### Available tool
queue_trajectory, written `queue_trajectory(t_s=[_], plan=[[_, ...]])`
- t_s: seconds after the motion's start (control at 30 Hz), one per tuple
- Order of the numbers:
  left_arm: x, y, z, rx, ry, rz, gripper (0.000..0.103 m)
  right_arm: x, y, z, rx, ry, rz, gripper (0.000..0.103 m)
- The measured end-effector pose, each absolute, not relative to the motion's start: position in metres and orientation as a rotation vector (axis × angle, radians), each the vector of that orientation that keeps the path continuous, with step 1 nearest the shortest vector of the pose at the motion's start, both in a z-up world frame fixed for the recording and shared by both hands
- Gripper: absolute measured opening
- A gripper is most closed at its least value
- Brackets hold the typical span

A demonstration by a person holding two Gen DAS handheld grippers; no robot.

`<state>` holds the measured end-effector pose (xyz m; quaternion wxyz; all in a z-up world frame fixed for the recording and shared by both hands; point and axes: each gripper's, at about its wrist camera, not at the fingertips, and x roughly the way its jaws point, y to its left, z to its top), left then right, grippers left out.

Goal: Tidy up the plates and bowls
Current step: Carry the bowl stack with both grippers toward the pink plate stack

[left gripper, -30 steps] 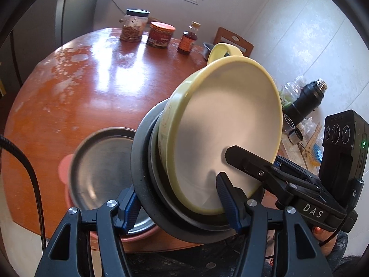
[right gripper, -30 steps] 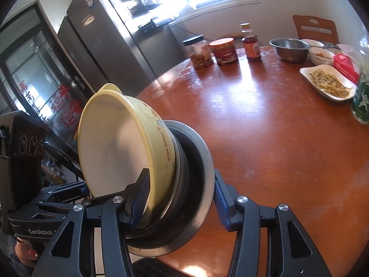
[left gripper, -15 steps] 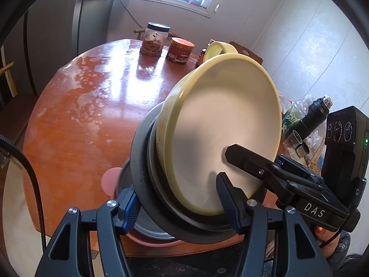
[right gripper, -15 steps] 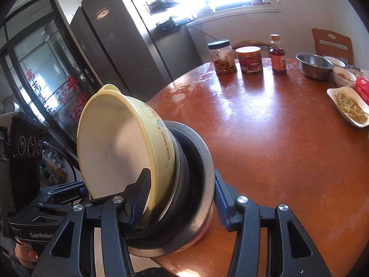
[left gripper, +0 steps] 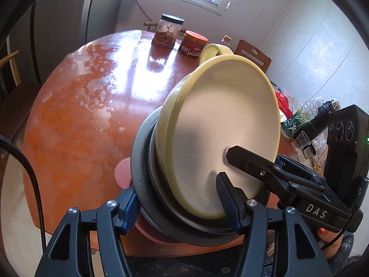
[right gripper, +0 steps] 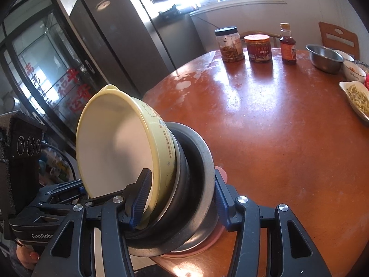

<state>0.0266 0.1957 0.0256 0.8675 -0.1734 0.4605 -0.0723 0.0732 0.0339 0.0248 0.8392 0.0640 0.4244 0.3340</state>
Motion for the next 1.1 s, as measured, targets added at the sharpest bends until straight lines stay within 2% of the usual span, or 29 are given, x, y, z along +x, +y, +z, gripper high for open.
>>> queue_trajectory(t_s=[0.47,1.1], plan=[[0.033,0.197,0.001,-0.378,1.0,-0.145,0.061,0.071,0.037,0.004,0.124,0.945,0.708,0.053],[0.032,0.193,-0.004,-0.366,1.002,-0.144,0.061,0.07,0.038,-0.003,0.118,0.962,0.701,0.053]])
